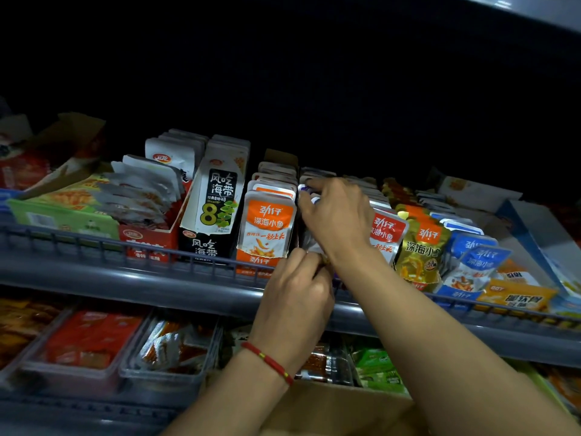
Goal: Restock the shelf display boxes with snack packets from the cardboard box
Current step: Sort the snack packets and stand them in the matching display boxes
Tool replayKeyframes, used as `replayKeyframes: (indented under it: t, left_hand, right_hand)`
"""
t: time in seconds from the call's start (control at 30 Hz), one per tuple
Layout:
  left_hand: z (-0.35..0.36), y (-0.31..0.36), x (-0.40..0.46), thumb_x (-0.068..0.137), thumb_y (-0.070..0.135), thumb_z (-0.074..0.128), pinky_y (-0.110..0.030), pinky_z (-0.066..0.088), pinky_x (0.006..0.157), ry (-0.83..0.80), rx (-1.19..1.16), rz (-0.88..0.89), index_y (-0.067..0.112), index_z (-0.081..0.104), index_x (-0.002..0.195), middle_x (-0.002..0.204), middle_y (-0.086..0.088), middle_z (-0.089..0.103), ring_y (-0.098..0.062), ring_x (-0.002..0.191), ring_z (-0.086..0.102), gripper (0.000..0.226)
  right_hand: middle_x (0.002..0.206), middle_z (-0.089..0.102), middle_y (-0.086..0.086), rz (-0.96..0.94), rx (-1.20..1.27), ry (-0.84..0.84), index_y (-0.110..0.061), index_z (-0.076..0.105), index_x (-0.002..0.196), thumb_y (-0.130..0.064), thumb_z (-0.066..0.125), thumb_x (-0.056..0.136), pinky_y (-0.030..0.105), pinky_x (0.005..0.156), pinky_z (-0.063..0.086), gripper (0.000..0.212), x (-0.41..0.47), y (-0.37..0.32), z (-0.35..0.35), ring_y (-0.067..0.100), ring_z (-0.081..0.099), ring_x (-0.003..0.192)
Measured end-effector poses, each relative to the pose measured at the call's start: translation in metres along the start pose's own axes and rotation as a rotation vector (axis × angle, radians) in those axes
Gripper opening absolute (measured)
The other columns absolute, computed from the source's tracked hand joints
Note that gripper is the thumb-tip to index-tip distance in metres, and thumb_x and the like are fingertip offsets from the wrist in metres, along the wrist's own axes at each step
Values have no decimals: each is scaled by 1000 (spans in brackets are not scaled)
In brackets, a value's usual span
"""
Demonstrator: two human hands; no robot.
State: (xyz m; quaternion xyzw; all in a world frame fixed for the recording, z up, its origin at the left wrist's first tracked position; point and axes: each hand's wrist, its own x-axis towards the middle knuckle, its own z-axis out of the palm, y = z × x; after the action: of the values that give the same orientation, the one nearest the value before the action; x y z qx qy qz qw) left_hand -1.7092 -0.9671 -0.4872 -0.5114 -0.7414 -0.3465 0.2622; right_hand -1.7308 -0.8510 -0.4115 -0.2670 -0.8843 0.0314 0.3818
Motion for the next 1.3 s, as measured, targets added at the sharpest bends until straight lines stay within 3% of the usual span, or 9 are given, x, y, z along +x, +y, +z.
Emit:
replayKeyframes:
  t: [0.13,0.4,0.5,0.6,0.67,0.83,0.93,1.07,1.3]
  left_hand:
    - [1,-1,0,80,1,73,-41,51,71,11,-7,8,4,74,92,94,-8,64,-25,87,55,12]
    - [2,-2,0,81,4,72,-42,51,70,15,-13,-6,6,74,89,92,-8,64,-25,87,55,8]
    - [-1,-2,0,84,6,69,-42,54,76,-12,1,-10,4,74,105,101,-7,66,-24,93,57,21]
    - [-4,-1,-1,86,11,68,-41,55,84,-51,23,-14,5,72,116,108,-6,66,-22,100,57,30]
    - [-4,0,-2,86,12,69,-40,56,87,-56,26,-19,6,71,117,109,-6,66,-21,103,57,32]
    - [-6,4,-2,86,18,63,-36,60,84,-64,-7,-96,10,64,125,117,-7,58,-22,105,60,40]
    - [-7,5,2,88,19,64,-35,63,77,-67,-26,-139,10,58,132,124,-10,50,-24,105,62,45]
    - [-6,7,4,84,13,74,-32,63,74,-62,-22,-168,9,60,131,131,-14,46,-24,103,63,49]
    - [-9,11,11,83,7,75,-24,61,71,-40,-60,-228,10,52,140,153,-18,27,-11,87,55,61]
  right_hand:
    - [116,69,10,17,-20,4,-25,69,126,-51,60,96,44,78,56,41,1,-6,-1,33,63,107]
    - [118,67,9,99,-65,-34,-20,67,120,-47,65,93,36,76,45,39,8,-11,-3,33,61,111]
    - [108,71,9,66,145,-49,-17,69,115,-50,58,96,38,78,54,40,10,-6,-19,28,66,99]
    - [90,71,6,146,365,16,-16,70,105,-40,49,104,36,70,49,32,19,10,-57,24,65,82]
    - [92,71,10,208,359,23,-14,72,105,-33,49,103,37,71,47,30,26,30,-76,27,66,86]
    - [121,69,0,45,126,-251,-23,71,119,-17,57,102,26,82,46,23,23,64,-87,11,60,105]
    - [126,67,-1,-106,2,-358,-22,68,126,-18,64,99,26,89,47,28,23,70,-82,13,61,115]
    - [102,71,-8,-204,1,-374,-23,66,122,-16,72,93,39,89,57,31,26,76,-73,13,67,100]
    - [80,71,-7,-155,263,-370,-24,62,104,-12,74,90,26,78,59,22,34,77,-65,-1,68,78]
